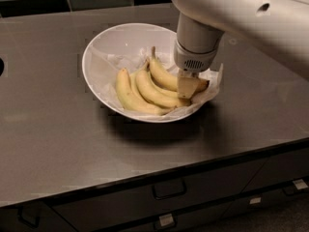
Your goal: Pick banana from white bowl
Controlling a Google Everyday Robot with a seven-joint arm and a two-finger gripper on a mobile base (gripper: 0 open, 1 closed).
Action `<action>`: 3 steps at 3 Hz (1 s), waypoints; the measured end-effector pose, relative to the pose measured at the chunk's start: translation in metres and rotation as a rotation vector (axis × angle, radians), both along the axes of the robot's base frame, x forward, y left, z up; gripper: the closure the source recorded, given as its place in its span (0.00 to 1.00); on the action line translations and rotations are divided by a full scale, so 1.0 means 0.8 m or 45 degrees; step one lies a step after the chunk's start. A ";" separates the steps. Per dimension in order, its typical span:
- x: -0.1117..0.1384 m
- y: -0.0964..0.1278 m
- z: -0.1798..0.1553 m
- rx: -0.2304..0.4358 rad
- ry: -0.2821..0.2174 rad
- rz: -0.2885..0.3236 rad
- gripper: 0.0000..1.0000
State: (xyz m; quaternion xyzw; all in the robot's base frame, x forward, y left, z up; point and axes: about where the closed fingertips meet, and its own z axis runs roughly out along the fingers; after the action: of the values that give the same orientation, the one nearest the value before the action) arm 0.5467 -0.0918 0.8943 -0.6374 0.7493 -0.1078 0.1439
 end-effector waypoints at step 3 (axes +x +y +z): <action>-0.015 0.005 0.027 0.013 -0.080 -0.013 0.44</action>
Offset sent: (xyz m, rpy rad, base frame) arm -0.0047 0.0046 0.0199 -0.0120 -0.0557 0.0040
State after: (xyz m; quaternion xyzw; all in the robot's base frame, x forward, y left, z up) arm 0.5345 -0.0881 0.9159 -0.6290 0.7483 -0.1247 0.1700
